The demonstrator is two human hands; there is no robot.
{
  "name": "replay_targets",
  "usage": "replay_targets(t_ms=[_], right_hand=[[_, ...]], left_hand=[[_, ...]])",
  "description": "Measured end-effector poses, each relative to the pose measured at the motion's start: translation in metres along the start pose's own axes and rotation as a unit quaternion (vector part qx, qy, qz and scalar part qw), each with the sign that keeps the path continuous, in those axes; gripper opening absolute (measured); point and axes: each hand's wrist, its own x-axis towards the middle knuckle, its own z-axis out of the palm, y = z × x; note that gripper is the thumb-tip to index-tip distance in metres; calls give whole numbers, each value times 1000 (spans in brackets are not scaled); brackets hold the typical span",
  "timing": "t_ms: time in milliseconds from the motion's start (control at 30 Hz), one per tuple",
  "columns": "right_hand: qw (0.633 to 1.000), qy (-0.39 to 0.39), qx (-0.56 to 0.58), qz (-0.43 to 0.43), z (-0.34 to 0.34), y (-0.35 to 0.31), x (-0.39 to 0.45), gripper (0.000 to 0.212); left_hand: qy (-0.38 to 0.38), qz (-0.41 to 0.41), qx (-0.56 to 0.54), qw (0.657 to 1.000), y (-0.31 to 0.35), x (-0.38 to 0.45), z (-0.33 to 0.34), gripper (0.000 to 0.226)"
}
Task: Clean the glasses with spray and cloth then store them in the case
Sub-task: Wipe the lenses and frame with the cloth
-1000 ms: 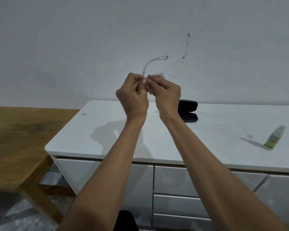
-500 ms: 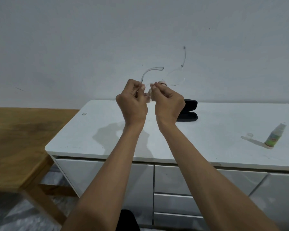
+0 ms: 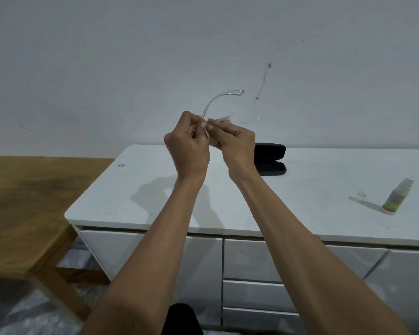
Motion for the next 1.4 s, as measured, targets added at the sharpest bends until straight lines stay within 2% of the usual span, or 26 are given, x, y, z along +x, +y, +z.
replay_targets(t_ms=[200, 367, 567, 767, 1033, 1267, 1400], right_hand=[[997, -32, -64, -15, -5, 2, -3, 14], [994, -27, -101, -19, -11, 2, -8, 12], [994, 15, -107, -33, -14, 3, -11, 15], [981, 44, -162, -93, -20, 0, -9, 11], [984, 69, -152, -63, -49, 6, -2, 12], [982, 94, -163, -13, -74, 30, -5, 10], [981, 89, -175, -1, -79, 39, -7, 12]], left_hand=[[-7, -21, 10, 1000, -13, 2, -3, 15], [-16, -16, 28, 999, -22, 0, -6, 15], [-10, 1, 40, 999, -19, -1, -5, 14], [6, 9, 49, 999, -23, 10, -7, 13], [18, 24, 93, 995, -54, 21, -29, 8], [-9, 71, 146, 987, -101, -8, -57, 10], [-50, 66, 177, 981, -124, -23, -67, 15]])
